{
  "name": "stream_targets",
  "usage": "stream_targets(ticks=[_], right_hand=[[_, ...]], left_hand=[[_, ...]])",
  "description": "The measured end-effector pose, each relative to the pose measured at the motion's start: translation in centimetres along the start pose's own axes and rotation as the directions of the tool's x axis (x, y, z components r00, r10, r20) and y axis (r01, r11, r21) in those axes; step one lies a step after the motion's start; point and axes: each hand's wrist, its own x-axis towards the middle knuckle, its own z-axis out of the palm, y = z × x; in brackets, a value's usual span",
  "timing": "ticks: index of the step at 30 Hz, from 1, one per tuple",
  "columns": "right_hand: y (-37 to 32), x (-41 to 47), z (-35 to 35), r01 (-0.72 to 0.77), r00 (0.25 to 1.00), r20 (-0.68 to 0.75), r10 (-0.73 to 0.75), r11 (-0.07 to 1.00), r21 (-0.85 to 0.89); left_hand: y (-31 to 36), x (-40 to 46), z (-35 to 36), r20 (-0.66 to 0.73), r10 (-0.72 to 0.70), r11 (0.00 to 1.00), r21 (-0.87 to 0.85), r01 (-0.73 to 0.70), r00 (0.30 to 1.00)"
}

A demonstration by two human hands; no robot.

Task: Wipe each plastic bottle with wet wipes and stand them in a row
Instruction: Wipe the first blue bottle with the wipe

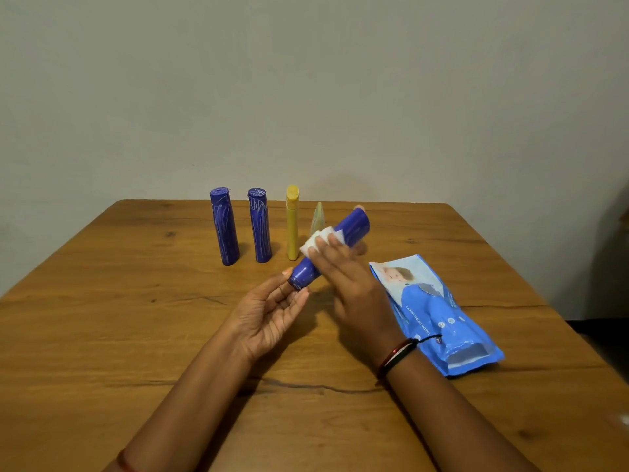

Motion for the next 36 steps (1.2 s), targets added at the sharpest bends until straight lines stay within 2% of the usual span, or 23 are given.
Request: stream_targets(ticks=[3, 5, 8, 10, 13, 16, 17, 19, 21, 27, 29, 32, 34, 36], right_hand=[[-0.9, -0.3, 0.6, 0.143, 0.986, 0.093, -0.14, 0.989, -0.025], [-0.8, -0.2, 0.3, 0.159, 0.985, 0.078, -0.156, 0.986, -0.043], [0.6, 0.4, -0.2, 0.013, 0.995, -0.095, -0.012, 1.0, 0.006], [2.0, 0.6, -0.5, -0.124, 0.966, -0.221, 0.137, 0.99, 0.071], [3.4, 0.3, -1.0, -0.246, 0.911, -0.296, 0.288, 0.954, 0.173], [3.6, 0.0, -1.0, -0.305, 0.88, -0.31, 0.361, 0.928, 0.213], [3.4, 0.0, -0.7, -0.297, 0.888, -0.296, 0.353, 0.93, 0.218], [2.3, -0.1, 0.0, -0.27, 0.92, -0.226, 0.322, 0.935, 0.231], [0.8, -0.1, 0.5, -0.249, 0.953, -0.118, 0.28, 0.942, 0.223], [-2.3, -0.2, 0.8, -0.051, 0.998, 0.048, 0.043, 0.984, 0.172], [-1.6, -0.1, 0.6, -0.068, 0.998, 0.018, 0.066, 0.99, 0.127], [-0.2, 0.1, 0.2, -0.18, 0.977, -0.089, 0.192, 0.975, 0.128], [0.2, 0.1, -0.3, -0.242, 0.964, -0.074, 0.256, 0.957, 0.161], [0.2, 0.0, -0.7, -0.242, 0.969, 0.002, 0.246, 0.955, 0.17]], left_hand=[[0.4, -0.1, -0.2, 0.09, -0.024, 0.998, -0.062, 0.03, 0.996], [0.6, -0.1, -0.3, 0.114, -0.022, 0.998, -0.06, 0.029, 0.993], [0.4, -0.3, 0.2, 0.072, 0.001, 1.0, 0.002, -0.001, 0.997], [0.0, -0.4, 0.4, 0.018, 0.022, 0.999, 0.048, -0.023, 1.0], [-0.3, -0.5, 0.6, -0.022, 0.154, 0.962, 0.23, -0.145, 0.988], [-0.1, -0.6, 0.5, 0.055, 0.379, 0.812, 0.46, -0.36, 0.924], [0.0, -0.6, 0.3, 0.084, 0.449, 0.728, 0.543, -0.418, 0.89], [0.0, -0.6, 0.1, 0.145, 0.574, 0.497, 0.721, -0.483, 0.806], [-0.2, -0.6, 0.1, 0.228, 0.652, 0.319, 0.783, -0.535, 0.723], [0.0, -1.0, 0.1, 0.426, 0.702, 0.026, 0.786, -0.618, 0.57], [0.1, -1.2, 0.3, 0.477, 0.697, -0.065, 0.785, -0.616, 0.534], [0.0, -1.3, 0.5, 0.55, 0.668, -0.205, 0.784, -0.587, 0.502], [0.0, -1.4, 0.6, 0.591, 0.645, -0.266, 0.768, -0.583, 0.485], [0.0, -1.5, 0.5, 0.622, 0.627, -0.302, 0.749, -0.59, 0.469]])
